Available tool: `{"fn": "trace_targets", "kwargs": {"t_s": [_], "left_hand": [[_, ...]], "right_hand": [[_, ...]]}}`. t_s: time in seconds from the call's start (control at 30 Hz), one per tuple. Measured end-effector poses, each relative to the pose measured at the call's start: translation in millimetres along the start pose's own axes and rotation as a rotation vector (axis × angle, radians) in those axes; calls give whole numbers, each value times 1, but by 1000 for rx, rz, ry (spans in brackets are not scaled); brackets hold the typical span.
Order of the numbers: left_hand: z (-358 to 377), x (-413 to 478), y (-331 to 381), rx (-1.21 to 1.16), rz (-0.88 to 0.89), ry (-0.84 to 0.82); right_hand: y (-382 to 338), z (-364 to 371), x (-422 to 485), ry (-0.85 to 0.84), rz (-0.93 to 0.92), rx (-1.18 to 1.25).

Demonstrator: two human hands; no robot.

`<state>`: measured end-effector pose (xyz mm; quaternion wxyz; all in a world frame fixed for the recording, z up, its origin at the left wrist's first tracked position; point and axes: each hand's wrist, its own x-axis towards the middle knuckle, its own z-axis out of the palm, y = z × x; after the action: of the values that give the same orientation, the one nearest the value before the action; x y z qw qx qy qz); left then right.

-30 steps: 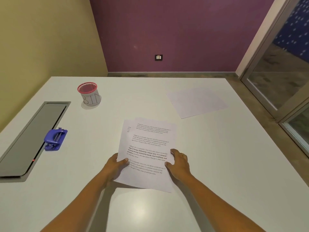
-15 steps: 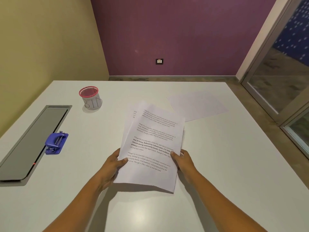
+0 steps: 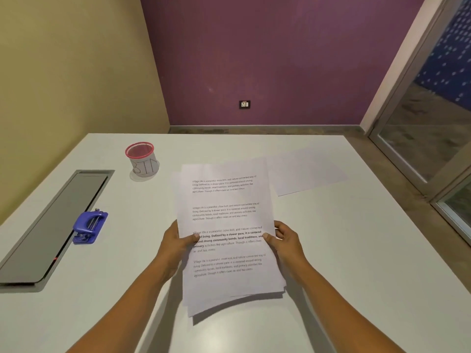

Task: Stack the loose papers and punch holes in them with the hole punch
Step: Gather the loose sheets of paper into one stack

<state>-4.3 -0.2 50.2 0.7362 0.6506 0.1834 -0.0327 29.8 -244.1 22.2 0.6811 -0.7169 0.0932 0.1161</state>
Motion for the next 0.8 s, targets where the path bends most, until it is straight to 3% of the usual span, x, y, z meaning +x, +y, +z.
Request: {"fn": "trace_targets", "kwargs": {"t_s": [0.13, 0.5, 0.8], "left_hand": [[5, 4, -1, 173, 78, 145], [5, 35, 5, 199, 51, 164], [-1, 72, -10, 209, -7, 175]], "right_hand": [[0, 6, 5, 11, -33, -39], [-1, -9, 54, 0, 62, -211], [-8, -35, 128, 170, -34, -638]]}}
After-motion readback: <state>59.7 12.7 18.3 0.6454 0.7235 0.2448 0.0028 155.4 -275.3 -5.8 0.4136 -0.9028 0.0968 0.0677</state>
